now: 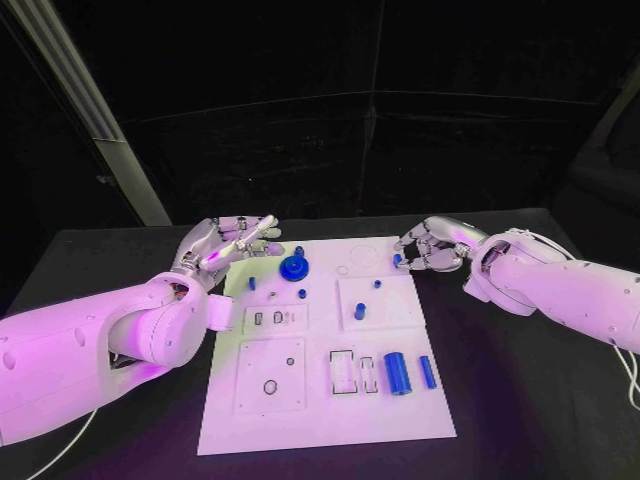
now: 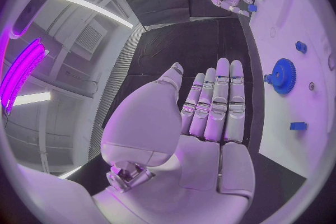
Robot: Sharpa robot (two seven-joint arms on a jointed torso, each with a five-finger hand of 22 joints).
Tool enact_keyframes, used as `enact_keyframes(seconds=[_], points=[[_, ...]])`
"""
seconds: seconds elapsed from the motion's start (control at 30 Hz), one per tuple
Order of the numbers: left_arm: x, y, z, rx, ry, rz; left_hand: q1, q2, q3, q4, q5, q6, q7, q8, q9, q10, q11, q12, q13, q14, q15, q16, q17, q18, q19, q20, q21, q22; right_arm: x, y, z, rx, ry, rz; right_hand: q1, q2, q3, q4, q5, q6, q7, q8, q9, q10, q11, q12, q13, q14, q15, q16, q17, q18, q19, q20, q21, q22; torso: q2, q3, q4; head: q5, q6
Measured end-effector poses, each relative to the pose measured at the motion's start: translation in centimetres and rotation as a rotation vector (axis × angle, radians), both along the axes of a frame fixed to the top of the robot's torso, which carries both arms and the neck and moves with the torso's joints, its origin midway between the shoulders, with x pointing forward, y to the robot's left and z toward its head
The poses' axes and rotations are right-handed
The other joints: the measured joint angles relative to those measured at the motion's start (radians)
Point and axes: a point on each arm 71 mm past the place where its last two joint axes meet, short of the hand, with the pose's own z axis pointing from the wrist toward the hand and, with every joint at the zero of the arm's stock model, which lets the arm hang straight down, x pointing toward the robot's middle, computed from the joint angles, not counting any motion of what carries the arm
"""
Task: Assemble the parts on the task board
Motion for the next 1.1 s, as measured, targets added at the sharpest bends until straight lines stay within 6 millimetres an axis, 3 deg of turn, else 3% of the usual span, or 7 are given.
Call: enact_keyframes(seconds=[0.1, 0.8, 0.9, 1.1], points=[[0.02, 0.02, -0.03, 0.0, 0.001, 0.001, 0.0, 0.0, 0.0, 0.0, 0.0, 0.0, 0.0, 0.0, 0.0, 0.0, 0.0, 0.0, 0.0, 0.0, 0.0, 0.0, 0.0, 0.0, 0.0, 0.0, 0.0, 0.0, -0.05, 0.09, -0.34, -0.001, 0.009, 0.002, 0.009, 0.009, 0.009, -0.009, -0.018, 0.006, 0.001, 0.0, 0.0, 0.0, 0.0, 0.0, 0.004, 0.0, 0.0, 0.0, 0.0, 0.0, 0.0, 0.0, 0.0, 0.004, 0.0, -0.0004, 0.0, 0.0, -0.001], [0.09, 0.06, -0.08, 0.002, 0.003, 0.002, 0.005, 0.005, 0.003, -0.003, 0.0, 0.0, 0.0, 0.0, 0.0, 0.0, 0.0, -0.004, 0.0, 0.0, 0.0, -0.004, 0.001, 0.0, 0.0, 0.0, 0.0, -0.001, 0.0, 0.46, -0.78, -0.013, 0.026, 0.011, 0.012, 0.014, 0.027, -0.018, -0.034, 0.049, -0.005, 0.016, 0.003, 0.013, -0.005, 0.023, 0.023, 0.0, -0.008, 0.0, 0.0, 0.0, 0.0, 0.0, 0.0, 0.013, -0.001, 0.0011, 0.0, 0.002, -0.004], [0.09, 0.06, -0.08, 0.003, 0.004, 0.002, 0.005, 0.005, 0.003, -0.003, 0.0, 0.0, 0.0, 0.0, 0.0, 0.0, 0.0, -0.004, 0.0, 0.0, 0.0, -0.004, 0.001, 0.0, 0.0, 0.0, 0.0, -0.001, 0.02, 0.43, -0.79, -0.015, 0.024, 0.009, 0.01, 0.027, 0.038, -0.017, -0.036, 0.074, -0.01, 0.026, 0.007, 0.019, -0.011, 0.03, 0.028, 0.0, -0.008, 0.0, 0.0, 0.0, 0.002, -0.002, 0.0, 0.016, -0.001, 0.0012, 0.0, 0.001, -0.005], [0.1, 0.07, -0.09, 0.003, 0.004, 0.002, 0.005, 0.005, 0.003, -0.003, 0.0, 0.0, 0.0, 0.0, 0.0, 0.0, 0.0, -0.004, 0.0, 0.0, 0.0, -0.004, 0.001, 0.0, 0.0, 0.0, 0.0, -0.001, 0.1, 0.4, -0.73, -0.015, 0.012, -0.001, 0.016, 0.049, 0.077, -0.025, -0.1, 0.13, -0.028, 0.056, 0.009, 0.038, -0.031, 0.049, 0.047, 0.0, -0.03, 0.0, 0.0, 0.0, 0.015, -0.015, 0.004, 0.025, -0.001, 0.0012, 0.0, 0.0, -0.005]])
